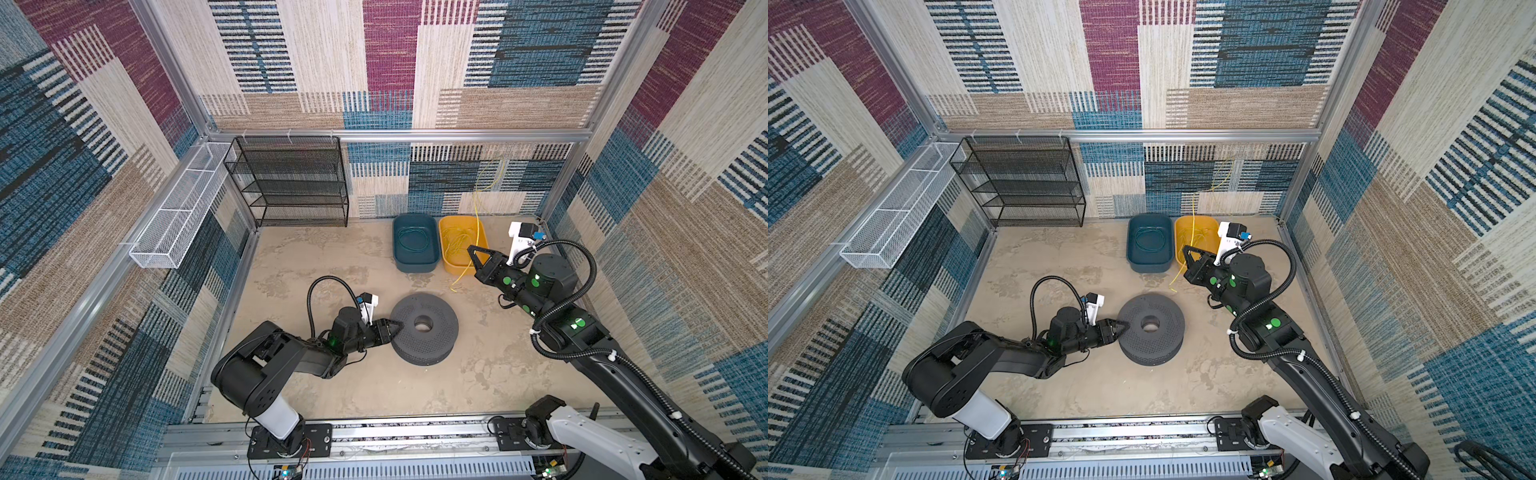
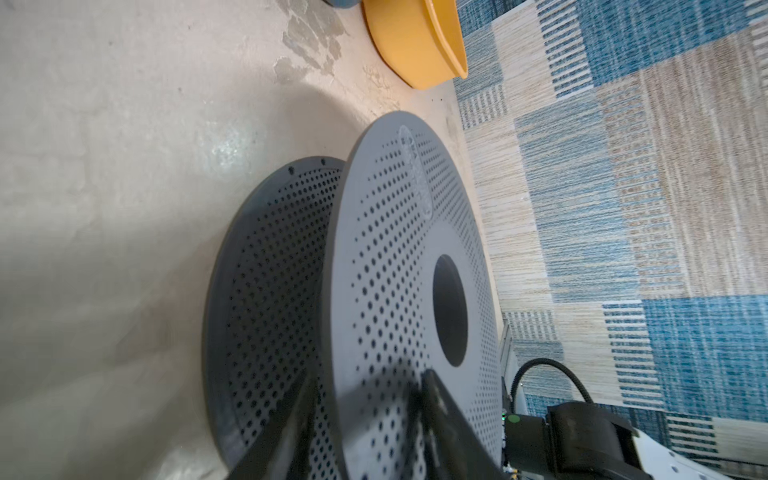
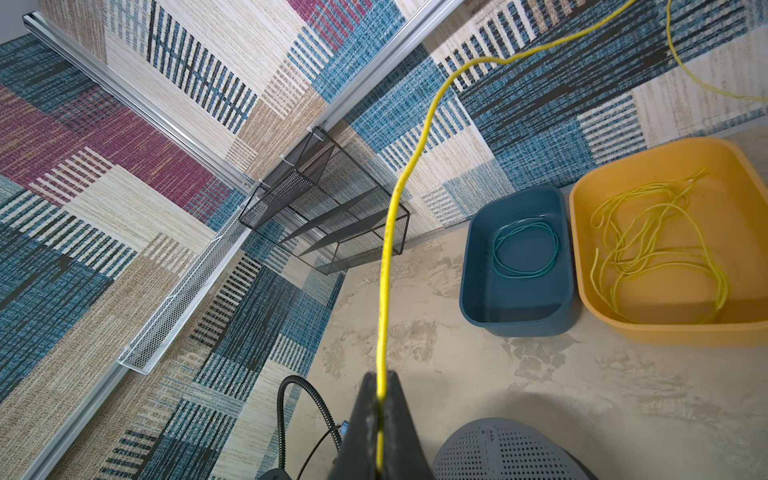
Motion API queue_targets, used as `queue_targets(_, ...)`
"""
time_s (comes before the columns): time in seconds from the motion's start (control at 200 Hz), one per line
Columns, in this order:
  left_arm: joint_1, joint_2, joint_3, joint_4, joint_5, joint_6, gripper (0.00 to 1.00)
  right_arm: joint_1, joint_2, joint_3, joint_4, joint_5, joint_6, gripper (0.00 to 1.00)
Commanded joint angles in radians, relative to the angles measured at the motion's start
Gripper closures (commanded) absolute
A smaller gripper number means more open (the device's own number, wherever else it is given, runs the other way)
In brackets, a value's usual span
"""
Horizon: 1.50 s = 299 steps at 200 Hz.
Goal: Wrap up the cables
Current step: 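Grasp the grey spool rim with the left gripper and tip it upright, then push the upright spool farther away with the left gripper while right holds the cable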
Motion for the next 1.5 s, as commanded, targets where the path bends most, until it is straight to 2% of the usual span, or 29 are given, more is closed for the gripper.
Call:
queue_targets(0.0, 0.002, 0.032, 0.007, 0.157, 0.023, -0.048, 0.73, 0.0, -0.008, -0.001, 0.007, 0.027, -0.004, 1.0)
queue_targets(0.04, 0.004, 0.038, 0.009, 0.166, 0.023, -0.052, 0.77, -0.001, -0.007, -0.001, 0.007, 0.028, -0.005, 1.0)
queue_targets(0.15, 0.011, 0.044, 0.011, 0.169, 0.024, -0.053, 0.83, -0.001, -0.007, -0.005, 0.008, 0.027, -0.003, 1.0)
queue_targets(0.29, 0.022, 0.049, 0.003, 0.202, 0.042, -0.058, 1.0, -0.001, -0.012, -0.007, 0.011, 0.027, -0.005, 1.0)
queue_targets(0.481, 0.032, 0.003, -0.001, 0.189, 0.037, -0.068, 1.0, -0.003, -0.026, -0.009, 0.005, 0.032, -0.007, 1.0)
queue_targets(0.556, 0.035, -0.069, 0.015, 0.091, 0.016, -0.049, 1.0, -0.004, -0.035, -0.01, 0.002, 0.038, -0.009, 1.0)
queue_targets(0.626, 0.033, -0.185, 0.07, -0.141, -0.014, 0.026, 1.0, -0.004, -0.044, -0.013, 0.002, 0.043, -0.012, 1.0)
queue_targets(0.701, 0.019, -0.321, 0.172, -0.491, -0.115, 0.154, 1.0, -0.006, -0.05, -0.017, 0.005, 0.048, -0.015, 1.0)
queue_targets(0.786, -0.011, -0.424, 0.292, -0.81, -0.329, 0.268, 1.0, -0.008, -0.05, -0.024, 0.015, 0.044, -0.011, 1.0)
queue_targets(0.866, -0.052, -0.45, 0.4, -0.996, -0.505, 0.341, 1.0, -0.008, -0.044, -0.031, 0.027, 0.034, -0.005, 1.0)
queue_targets(0.961, -0.127, -0.407, 0.526, -1.155, -0.7, 0.387, 1.0, -0.008, -0.036, -0.034, 0.039, 0.029, -0.003, 1.0)
queue_targets(1.032, -0.189, -0.353, 0.603, -1.227, -0.831, 0.401, 1.0, -0.008, -0.032, -0.034, 0.044, 0.026, 0.002, 1.0)
queue_targets(1.142, -0.258, -0.279, 0.673, -1.256, -0.978, 0.382, 1.0, -0.007, -0.033, -0.036, 0.047, 0.019, 0.006, 1.0)
queue_targets(1.492, -0.372, -0.155, 0.743, -1.22, -1.123, 0.294, 1.0, -0.009, -0.055, -0.046, 0.031, 0.022, 0.006, 1.0)
